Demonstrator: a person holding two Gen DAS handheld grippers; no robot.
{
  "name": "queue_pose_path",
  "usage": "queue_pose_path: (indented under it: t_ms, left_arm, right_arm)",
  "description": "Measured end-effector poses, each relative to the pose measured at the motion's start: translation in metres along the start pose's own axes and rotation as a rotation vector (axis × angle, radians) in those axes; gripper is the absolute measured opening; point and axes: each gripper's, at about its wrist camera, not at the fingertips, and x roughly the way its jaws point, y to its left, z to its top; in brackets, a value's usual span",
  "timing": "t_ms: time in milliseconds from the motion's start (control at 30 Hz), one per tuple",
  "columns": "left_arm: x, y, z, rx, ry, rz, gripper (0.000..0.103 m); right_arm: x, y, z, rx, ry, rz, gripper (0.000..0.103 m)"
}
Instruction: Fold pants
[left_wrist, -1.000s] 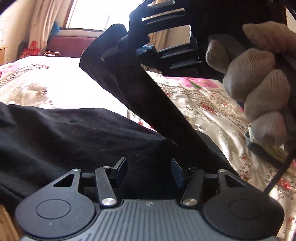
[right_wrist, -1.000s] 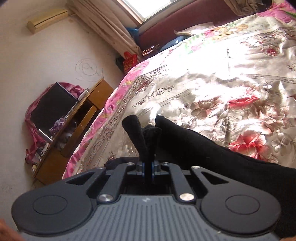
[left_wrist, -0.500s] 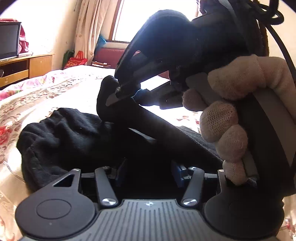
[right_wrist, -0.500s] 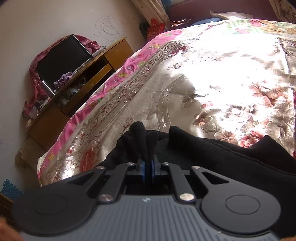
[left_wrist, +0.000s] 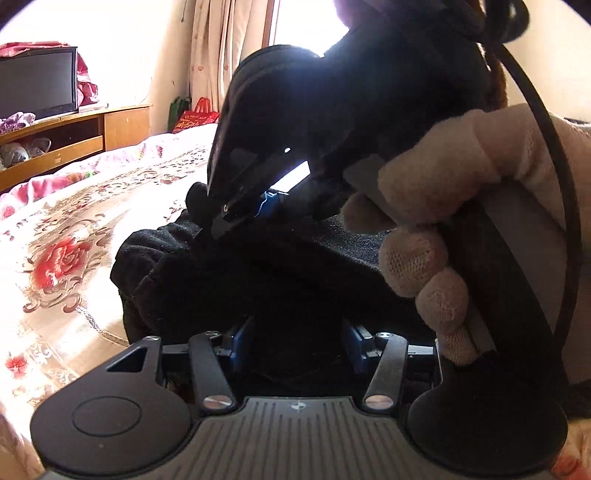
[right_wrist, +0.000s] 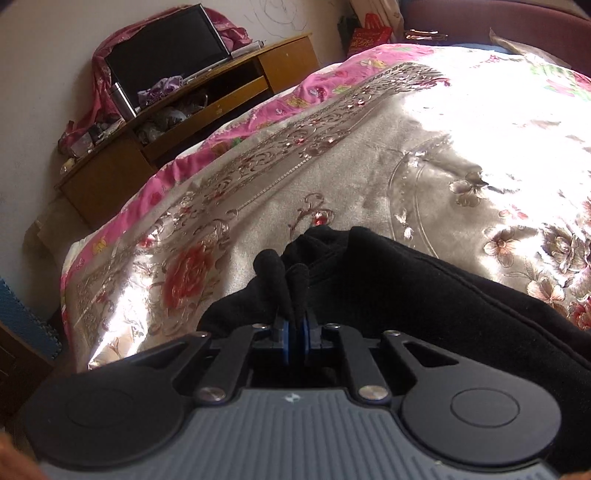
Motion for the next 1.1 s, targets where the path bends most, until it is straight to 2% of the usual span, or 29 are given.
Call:
queue_pose_path:
  t_ms: [100, 267, 433, 667, 800, 933, 1033, 1100]
  left_arm:
    - [0.004, 0.0, 0.0, 0.001, 0.005, 0.005, 0.066]
    - [0.003, 0.0, 0.002, -0.012, 0.007, 0.003, 0.066]
    - [0.002, 0.009, 0.004, -0.066, 0.004, -0.028, 0.066]
    - [0.001, 0.006, 0.002, -0.04, 0.006, -0.023, 0.066]
    - [0.0, 0.006, 0.001, -0.05, 0.001, -0.033, 0.067]
    - [0.0, 0.009, 0.001, -0.073, -0.002, -0.048, 0.067]
    - [0.0, 0.01, 0.0, -0.072, -0.001, -0.05, 0.067]
    - [0.0, 0.01, -0.001, -0.057, -0.001, -0.045, 0.067]
  right_arm:
    - [0.005, 0.001, -0.002, -0.023, 0.016, -0.015, 0.01]
    - [0.006, 0.016, -0.004, -0.13, 0.01, -0.058, 0.009]
    - [-0.002, 0.023, 0.0, -0.157, -0.026, -0.034, 0.009]
    - [0.003, 0.033, -0.007, -0.238, -0.026, -0.03, 0.009]
    - [-0.011, 0.035, -0.006, -0.256, -0.086, -0.028, 0.009]
    - [-0.027, 0.037, 0.009, -0.255, -0.161, -0.015, 0.009]
    - [-0.02, 0.049, 0.007, -0.303, -0.152, 0.012, 0.009]
    - [-0.006, 0.059, -0.001, -0.365, -0.096, -0.009, 0.009]
